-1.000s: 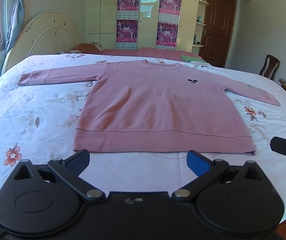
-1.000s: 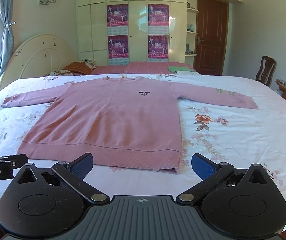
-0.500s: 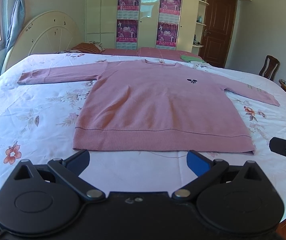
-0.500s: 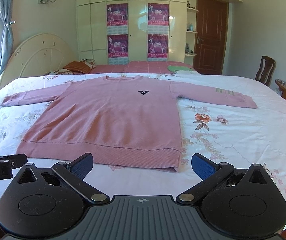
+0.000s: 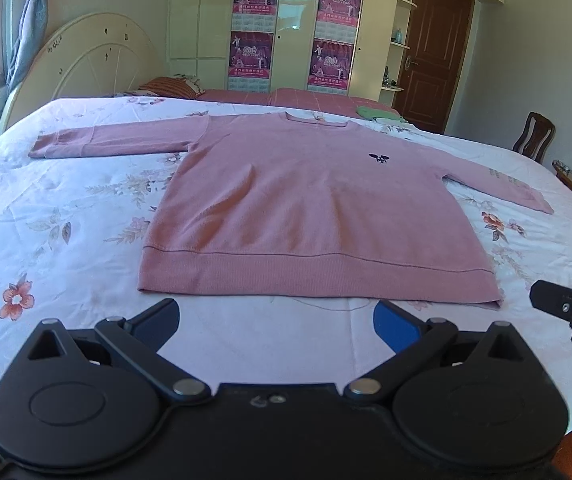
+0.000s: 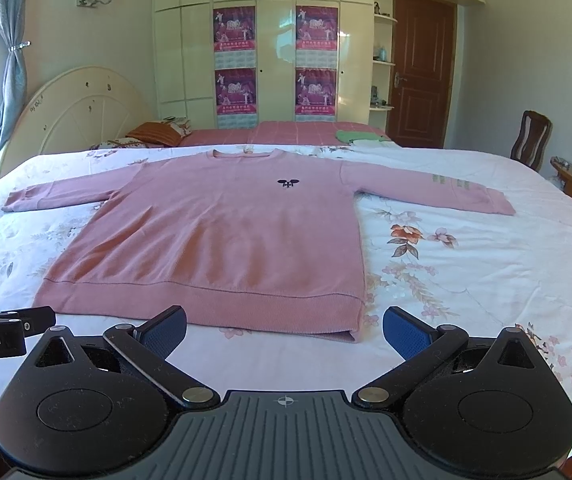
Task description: Fold small clothes
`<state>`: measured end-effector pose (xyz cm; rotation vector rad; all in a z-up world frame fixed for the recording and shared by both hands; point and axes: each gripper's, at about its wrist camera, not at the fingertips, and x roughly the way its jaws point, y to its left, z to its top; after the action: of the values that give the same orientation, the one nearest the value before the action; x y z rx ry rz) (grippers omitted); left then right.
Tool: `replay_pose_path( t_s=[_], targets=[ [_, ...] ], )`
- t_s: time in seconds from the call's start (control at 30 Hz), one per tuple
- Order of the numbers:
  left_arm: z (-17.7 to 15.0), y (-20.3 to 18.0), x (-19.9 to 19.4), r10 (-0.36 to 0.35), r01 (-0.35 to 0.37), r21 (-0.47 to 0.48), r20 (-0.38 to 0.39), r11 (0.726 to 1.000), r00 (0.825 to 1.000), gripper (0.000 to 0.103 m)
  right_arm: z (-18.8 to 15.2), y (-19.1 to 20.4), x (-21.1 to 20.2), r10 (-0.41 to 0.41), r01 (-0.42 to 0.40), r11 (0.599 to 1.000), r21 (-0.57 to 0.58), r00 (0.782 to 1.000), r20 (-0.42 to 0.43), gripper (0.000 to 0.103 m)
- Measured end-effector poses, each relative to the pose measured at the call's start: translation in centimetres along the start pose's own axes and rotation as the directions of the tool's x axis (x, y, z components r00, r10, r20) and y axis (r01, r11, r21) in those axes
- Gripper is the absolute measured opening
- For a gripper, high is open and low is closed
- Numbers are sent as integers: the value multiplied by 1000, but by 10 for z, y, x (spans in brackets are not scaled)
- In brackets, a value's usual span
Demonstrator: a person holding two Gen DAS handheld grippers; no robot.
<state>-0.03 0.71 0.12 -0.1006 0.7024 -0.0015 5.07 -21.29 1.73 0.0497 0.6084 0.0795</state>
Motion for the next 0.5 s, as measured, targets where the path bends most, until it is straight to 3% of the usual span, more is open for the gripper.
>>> replay_pose_path(
  t_s=[0.1,0.23,0.33,0.5],
  targets=[
    [4,4,1,-27,27,-36,17,999,1000,103,1,-1,3,2,-2,1000,1,1000,-9,103],
    [18,-1,15,-55,55,42,-5,998,998,103,7,-9,6,10,-10,1000,21,1000,6,103],
    [30,3,19,-104,104,4,45,995,994,103,17,-25,12,29,-31,997,69,999,26,103],
    [56,-13,39,-114,110,54,79,992,990,102,37,-58,31,2,-8,993,121,998,57,103]
  ],
)
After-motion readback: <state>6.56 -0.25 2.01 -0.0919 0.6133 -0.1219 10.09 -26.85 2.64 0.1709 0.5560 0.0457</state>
